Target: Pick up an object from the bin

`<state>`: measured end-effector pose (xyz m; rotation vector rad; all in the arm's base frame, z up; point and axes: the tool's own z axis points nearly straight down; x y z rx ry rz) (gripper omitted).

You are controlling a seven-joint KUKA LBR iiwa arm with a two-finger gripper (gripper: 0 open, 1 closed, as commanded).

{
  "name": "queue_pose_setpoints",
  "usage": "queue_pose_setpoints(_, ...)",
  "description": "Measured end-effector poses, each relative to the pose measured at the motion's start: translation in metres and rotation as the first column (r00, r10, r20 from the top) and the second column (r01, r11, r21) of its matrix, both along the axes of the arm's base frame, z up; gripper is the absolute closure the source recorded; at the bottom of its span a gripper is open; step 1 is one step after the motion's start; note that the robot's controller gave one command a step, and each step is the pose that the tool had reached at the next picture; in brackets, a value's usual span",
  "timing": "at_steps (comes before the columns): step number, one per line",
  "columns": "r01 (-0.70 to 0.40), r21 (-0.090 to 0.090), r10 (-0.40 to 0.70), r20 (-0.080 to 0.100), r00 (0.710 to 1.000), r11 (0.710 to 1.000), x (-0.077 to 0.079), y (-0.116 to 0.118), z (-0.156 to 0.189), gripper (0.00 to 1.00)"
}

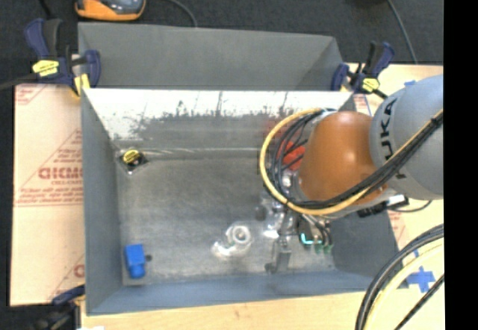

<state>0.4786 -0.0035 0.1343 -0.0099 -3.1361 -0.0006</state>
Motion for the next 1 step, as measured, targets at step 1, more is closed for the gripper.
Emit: queue_pose_setpoints(1,-0.280,0.000,0.280,0.007,0.960,0.960,0.0359,0.0217,-0.0600,0.00)
